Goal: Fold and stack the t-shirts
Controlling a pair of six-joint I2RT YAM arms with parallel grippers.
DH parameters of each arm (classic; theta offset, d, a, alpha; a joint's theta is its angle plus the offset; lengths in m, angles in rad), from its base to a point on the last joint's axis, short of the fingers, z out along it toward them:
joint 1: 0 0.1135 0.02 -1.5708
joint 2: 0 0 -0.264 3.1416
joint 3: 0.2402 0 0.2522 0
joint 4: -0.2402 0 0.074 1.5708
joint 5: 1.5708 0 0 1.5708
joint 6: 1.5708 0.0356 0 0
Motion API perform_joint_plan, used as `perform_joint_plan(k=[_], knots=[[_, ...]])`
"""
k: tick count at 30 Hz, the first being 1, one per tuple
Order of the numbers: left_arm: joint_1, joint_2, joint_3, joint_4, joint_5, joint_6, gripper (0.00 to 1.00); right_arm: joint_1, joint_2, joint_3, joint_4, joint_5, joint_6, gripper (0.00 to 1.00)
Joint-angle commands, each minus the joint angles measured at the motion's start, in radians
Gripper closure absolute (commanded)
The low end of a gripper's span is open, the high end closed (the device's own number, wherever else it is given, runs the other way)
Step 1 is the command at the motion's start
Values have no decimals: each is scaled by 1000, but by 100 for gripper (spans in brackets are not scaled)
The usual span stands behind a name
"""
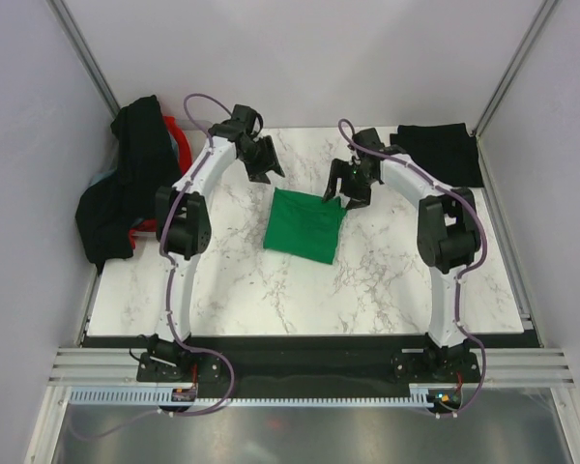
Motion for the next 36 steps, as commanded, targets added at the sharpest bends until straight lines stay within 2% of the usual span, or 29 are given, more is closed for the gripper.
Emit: perform_joint_plan(k=[1,2,6,11,14,17,18,21,24,28,33,36], knots=[[6,12,169,-75,105,65,42,-10,-24,89,-31,30,2,10],[7,-15,159,-75,97,69,41,-9,-71,84,-28,60,5,2],[7,-186,52,-75,26,78,38,33,-217,12,-10,126,18,2],[6,-377,-222,-49,-6,61,40,142,-383,-155,102,87,101,2],[4,-500,-408,17,-8,41,42,227,-395,-276,252,-33,181,2],[1,-600,-584,95,23,-2,44,252,-386,-391,369,-106,222,2],[-10,-641,-634,123,40,-23,45,251,-391,-490,448,-113,233,3],[-48,-672,-851,260,87,-51,45,232,-388,-670,604,-134,258,5],[-92,-656,-968,409,143,-94,47,208,-328,-773,675,-148,235,9],[-160,-597,-962,450,121,-112,50,189,-305,-878,723,-151,224,10],[-264,-645,-893,382,-52,-119,52,189,-349,-957,735,-145,212,10],[-281,-640,-892,364,-80,-140,52,189,-362,-982,740,-145,210,9]])
